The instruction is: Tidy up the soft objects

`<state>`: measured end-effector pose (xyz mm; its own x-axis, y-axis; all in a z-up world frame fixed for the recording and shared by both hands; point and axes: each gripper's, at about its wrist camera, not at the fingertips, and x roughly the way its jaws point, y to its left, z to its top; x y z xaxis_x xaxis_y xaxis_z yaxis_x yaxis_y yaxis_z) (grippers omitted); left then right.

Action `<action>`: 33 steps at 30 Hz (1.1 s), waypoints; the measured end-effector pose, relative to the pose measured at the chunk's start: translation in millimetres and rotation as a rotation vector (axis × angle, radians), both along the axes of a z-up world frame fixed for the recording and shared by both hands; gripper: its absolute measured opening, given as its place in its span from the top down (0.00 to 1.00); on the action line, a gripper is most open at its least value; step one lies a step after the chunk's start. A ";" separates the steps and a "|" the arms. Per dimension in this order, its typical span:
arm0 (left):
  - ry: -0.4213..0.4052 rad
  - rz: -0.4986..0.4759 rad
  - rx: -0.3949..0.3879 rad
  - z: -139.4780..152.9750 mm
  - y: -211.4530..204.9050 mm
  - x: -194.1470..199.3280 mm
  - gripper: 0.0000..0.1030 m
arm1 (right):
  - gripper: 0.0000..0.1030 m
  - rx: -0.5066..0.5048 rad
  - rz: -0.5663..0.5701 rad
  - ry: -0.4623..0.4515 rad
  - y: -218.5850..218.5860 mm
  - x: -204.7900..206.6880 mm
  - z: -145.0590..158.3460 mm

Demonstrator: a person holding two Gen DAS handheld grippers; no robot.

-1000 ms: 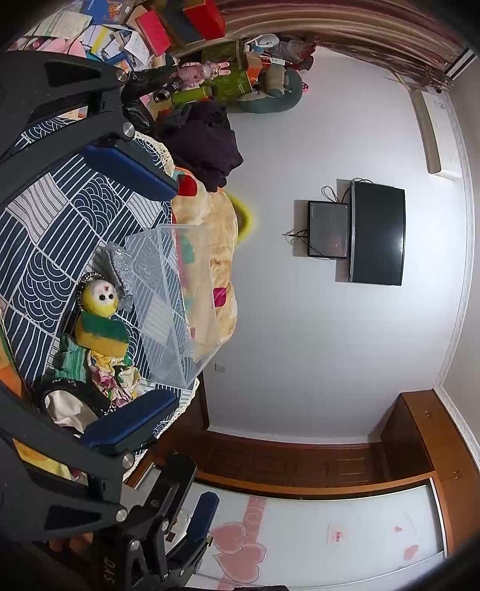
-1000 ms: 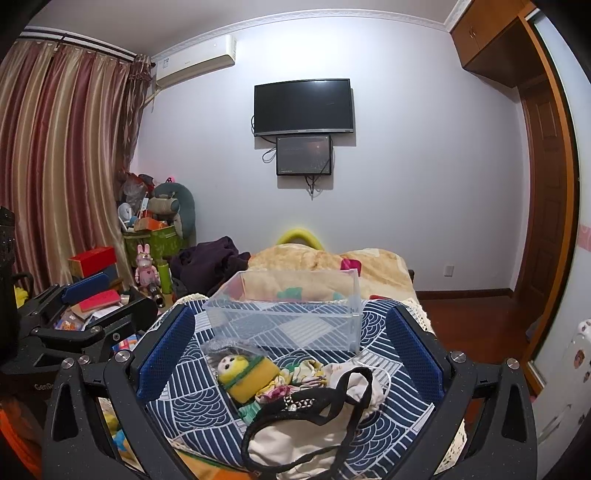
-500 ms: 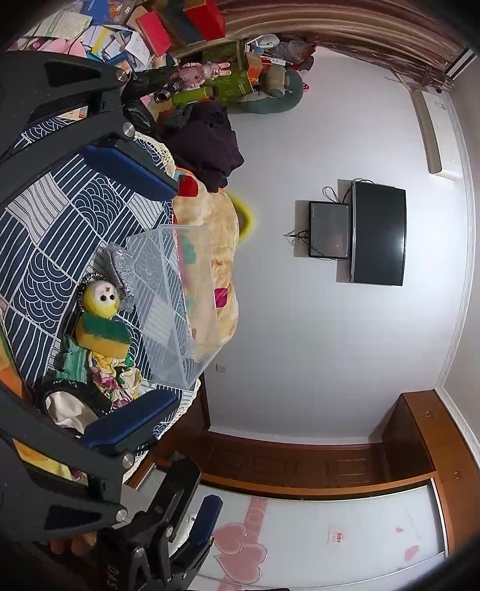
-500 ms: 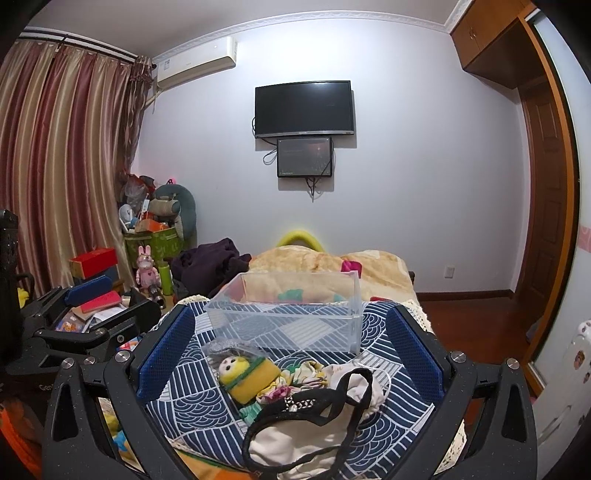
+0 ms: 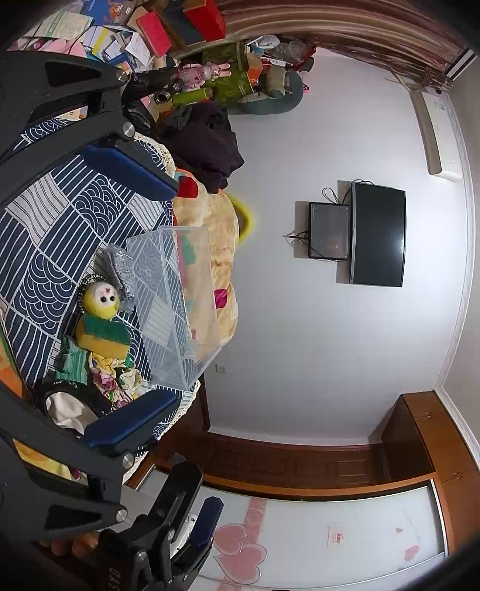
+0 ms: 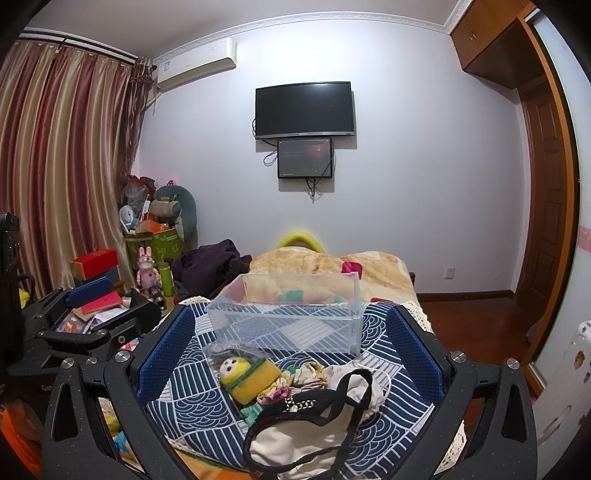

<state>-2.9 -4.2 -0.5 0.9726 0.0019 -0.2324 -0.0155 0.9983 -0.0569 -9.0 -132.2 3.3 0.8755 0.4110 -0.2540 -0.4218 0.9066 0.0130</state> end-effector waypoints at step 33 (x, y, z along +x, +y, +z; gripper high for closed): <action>0.097 -0.057 -0.022 -19.9 3.0 15.3 0.00 | 0.00 -0.012 0.012 0.079 0.6 8.3 -16.2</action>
